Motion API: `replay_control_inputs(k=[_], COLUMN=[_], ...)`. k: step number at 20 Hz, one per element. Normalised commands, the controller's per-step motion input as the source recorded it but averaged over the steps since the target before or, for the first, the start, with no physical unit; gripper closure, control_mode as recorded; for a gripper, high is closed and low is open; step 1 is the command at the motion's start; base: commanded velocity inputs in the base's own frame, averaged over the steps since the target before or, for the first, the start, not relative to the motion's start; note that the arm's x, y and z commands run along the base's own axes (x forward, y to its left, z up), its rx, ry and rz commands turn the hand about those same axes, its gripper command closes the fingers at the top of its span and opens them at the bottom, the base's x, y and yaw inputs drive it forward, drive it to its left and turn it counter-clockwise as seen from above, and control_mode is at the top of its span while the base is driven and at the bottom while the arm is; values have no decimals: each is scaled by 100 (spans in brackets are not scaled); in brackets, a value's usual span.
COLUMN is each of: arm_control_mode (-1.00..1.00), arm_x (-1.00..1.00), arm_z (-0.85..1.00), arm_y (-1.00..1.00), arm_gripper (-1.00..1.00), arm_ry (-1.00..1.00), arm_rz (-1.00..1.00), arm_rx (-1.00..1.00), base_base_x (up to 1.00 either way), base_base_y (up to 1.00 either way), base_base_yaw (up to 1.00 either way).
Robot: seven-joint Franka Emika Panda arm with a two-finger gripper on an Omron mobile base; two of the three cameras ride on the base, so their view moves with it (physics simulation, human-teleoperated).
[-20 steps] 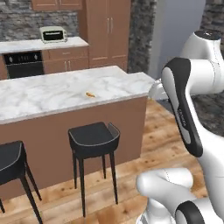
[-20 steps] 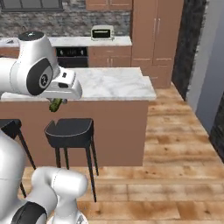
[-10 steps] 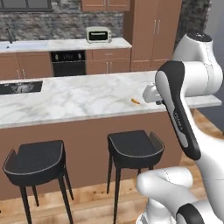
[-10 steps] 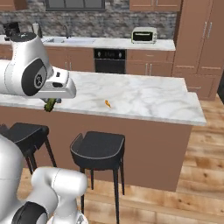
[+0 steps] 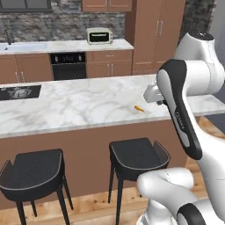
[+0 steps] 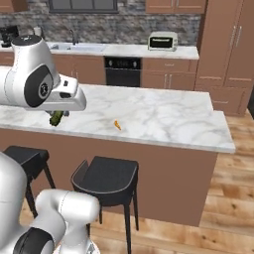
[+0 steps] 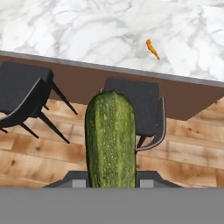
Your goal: Open the fridge, remove the orange, squash, and shrimp, and place them on any counter.
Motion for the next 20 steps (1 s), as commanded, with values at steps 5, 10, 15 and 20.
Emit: replay_control_inputs(k=[5, 10, 15, 20], arm_control_mode=[100, 100, 100, -100], arm_x=[0, 0, 0, 35], arm_z=[0, 0, 0, 0], arm_y=[0, 0, 0, -1], arm_gripper=[100, 100, 100, 100], arm_ry=[0, 0, 0, 7], arm_rz=[0, 0, 0, 0], arm_rx=[0, 0, 0, 0], base_base_x=[44, 15, 5, 7], base_base_y=[-2, -1, 0, 0], base_base_yaw=[0, 0, 0, 0])
